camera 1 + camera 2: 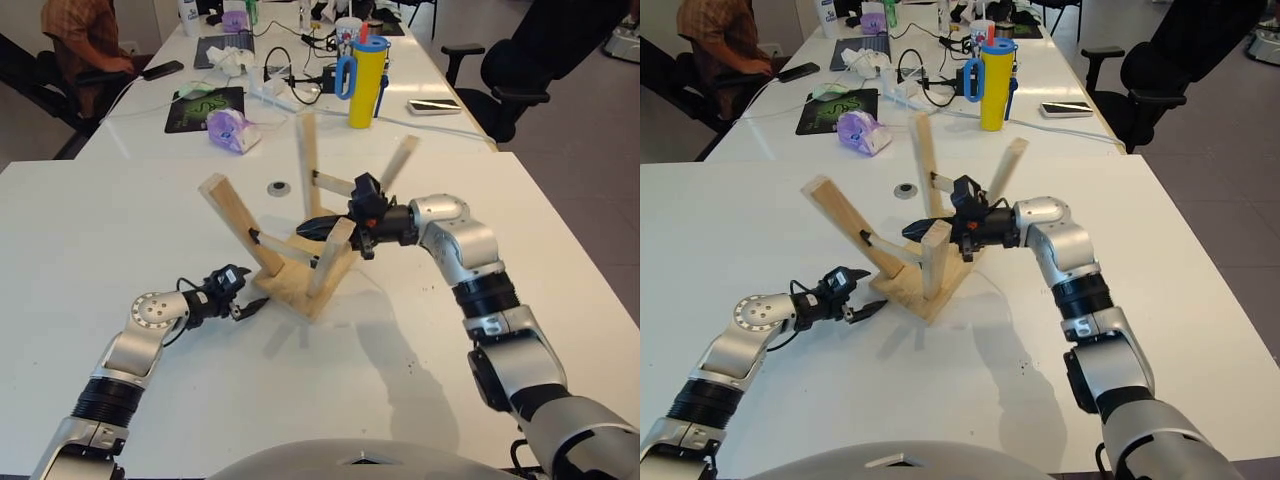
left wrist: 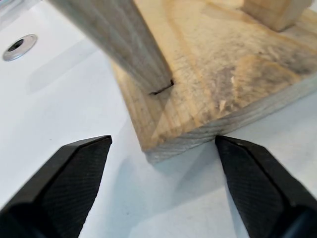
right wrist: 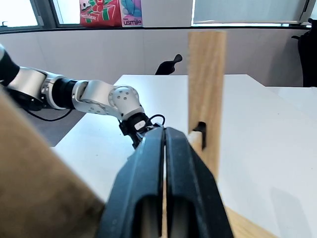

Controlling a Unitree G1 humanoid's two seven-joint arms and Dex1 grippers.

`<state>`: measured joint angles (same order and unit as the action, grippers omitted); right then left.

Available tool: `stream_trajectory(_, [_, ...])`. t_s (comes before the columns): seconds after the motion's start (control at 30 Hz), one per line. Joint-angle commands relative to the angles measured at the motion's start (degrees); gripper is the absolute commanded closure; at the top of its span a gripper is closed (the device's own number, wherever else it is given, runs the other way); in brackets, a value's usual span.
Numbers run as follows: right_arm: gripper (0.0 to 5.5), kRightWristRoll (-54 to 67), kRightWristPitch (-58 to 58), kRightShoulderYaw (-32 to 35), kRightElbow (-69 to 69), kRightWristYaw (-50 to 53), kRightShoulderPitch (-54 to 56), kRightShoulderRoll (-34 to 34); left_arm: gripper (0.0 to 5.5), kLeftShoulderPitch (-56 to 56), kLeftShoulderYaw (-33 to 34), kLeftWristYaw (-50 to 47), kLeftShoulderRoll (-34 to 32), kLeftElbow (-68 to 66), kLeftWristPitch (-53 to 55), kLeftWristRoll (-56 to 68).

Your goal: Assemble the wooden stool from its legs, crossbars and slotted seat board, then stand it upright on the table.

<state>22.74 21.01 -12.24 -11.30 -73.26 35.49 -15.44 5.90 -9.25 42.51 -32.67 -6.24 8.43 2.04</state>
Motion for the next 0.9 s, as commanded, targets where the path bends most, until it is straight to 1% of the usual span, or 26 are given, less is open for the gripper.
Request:
stream_trajectory(0.03, [5.47,-2.8,4.1,-1.5,5.9,14.4,-7.3,5.6,1.57,-1.7,0.4,-6.6,2.5,-1.9,2.9,-3.0])
stream_trajectory(0.1, [5.47,-3.6,5.3,-1.3,7.8,21.3,-9.9,8.7,1.57,-2.4,0.5,-8.7,3.1,-1.7,3.1,-3.5])
stream_trajectory(0.17, [5.47,-5.7,5.0,-0.4,9.3,28.8,-11.8,10.5,1.57,-2.6,0.8,-11.2,4.1,-1.4,3.1,-4.0])
stream_trajectory(0.27, [5.47,-5.4,4.9,3.4,16.0,39.0,-15.8,13.6,1.57,-4.0,2.2,-16.2,6.1,0.3,3.1,-4.5])
stream_trajectory(0.37, [5.47,-3.4,6.1,5.8,24.9,44.6,-21.3,14.8,1.57,-5.5,3.4,-21.1,8.2,2.4,3.1,-5.0])
stream_trajectory(0.47, [5.47,-3.8,8.7,5.5,33.2,44.7,-29.9,9.4,1.57,-10.6,5.6,-24.7,9.6,8.7,3.5,-5.0])
stream_trajectory(0.53, [5.47,-3.6,8.6,5.4,36.3,40.5,-37.1,3.0,1.57,-17.5,8.0,-25.2,9.5,16.3,3.9,-3.9])
stream_trajectory(0.6, [5.47,-4.2,6.8,7.0,37.5,38.3,-43.2,-1.5,1.57,-22.5,7.8,-23.1,7.6,21.8,4.0,-3.8])
stream_trajectory(0.67, [5.47,-5.1,4.1,10.8,34.9,38.6,-46.7,-4.0,1.57,-24.9,5.8,-18.3,4.3,24.9,3.5,-4.0])
stream_trajectory(0.8, [5.47,-7.8,-1.6,16.6,26.1,41.4,-46.5,-6.8,1.57,-24.3,5.1,-12.8,0.7,26.5,3.6,-3.7])
stream_trajectory(0.9, [5.47,-12.0,-4.5,16.7,16.7,44.3,-40.9,-8.0,1.57,-21.4,4.8,-11.8,0.7,24.5,4.9,-4.0])
